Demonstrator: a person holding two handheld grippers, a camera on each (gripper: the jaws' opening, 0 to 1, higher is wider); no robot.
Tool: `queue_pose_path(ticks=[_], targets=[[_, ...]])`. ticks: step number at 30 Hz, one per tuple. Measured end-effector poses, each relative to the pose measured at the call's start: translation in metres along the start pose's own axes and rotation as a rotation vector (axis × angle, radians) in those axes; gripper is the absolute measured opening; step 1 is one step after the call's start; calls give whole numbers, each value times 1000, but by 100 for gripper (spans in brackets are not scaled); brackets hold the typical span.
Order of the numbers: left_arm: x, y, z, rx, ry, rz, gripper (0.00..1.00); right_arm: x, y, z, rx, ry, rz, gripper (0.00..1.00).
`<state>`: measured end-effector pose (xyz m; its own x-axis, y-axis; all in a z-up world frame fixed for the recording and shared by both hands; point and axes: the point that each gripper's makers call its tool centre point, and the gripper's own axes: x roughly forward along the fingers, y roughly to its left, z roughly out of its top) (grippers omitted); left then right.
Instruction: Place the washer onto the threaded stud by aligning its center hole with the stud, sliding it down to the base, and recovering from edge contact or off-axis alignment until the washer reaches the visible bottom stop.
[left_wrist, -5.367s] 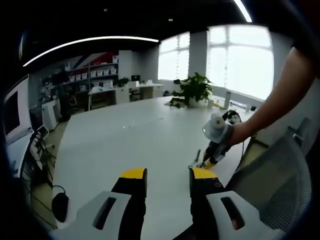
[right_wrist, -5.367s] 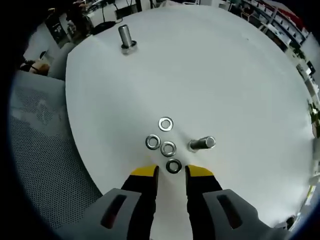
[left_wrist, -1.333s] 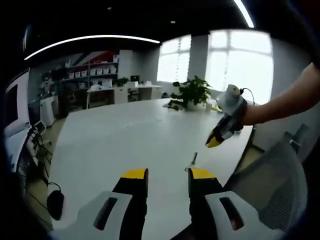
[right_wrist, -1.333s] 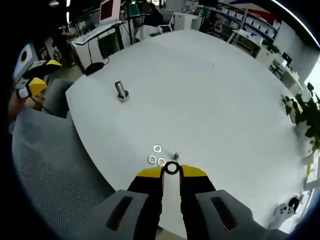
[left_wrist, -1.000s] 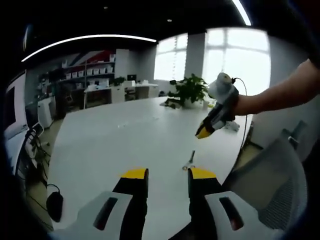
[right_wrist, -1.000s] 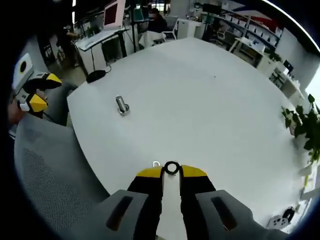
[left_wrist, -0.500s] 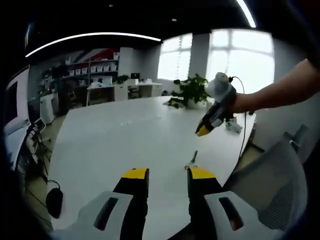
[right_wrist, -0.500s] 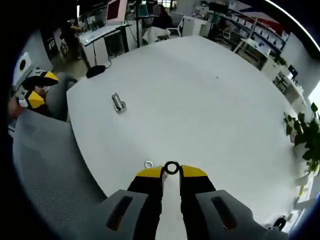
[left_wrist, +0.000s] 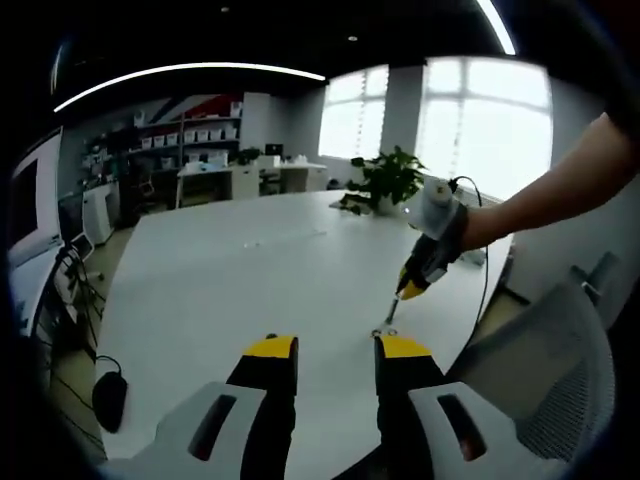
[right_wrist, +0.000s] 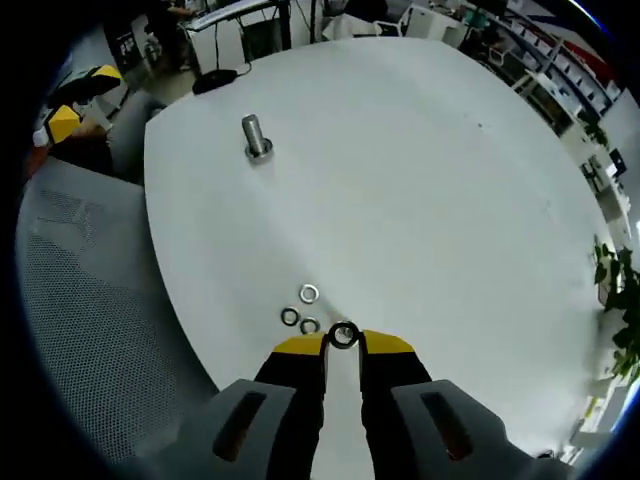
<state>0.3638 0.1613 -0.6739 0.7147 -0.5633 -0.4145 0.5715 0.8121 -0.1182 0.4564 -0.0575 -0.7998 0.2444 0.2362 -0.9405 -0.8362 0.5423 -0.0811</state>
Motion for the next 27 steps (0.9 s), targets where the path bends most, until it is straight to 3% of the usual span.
queue_pose_path(ticks=[19,27], targets=[[2,-4,-4,1,20,-21,28,14,-4,-4,35,28,-10,14],[2,-5,-7,5,34,-26,28,31,-4,-10,48,54,1,14]])
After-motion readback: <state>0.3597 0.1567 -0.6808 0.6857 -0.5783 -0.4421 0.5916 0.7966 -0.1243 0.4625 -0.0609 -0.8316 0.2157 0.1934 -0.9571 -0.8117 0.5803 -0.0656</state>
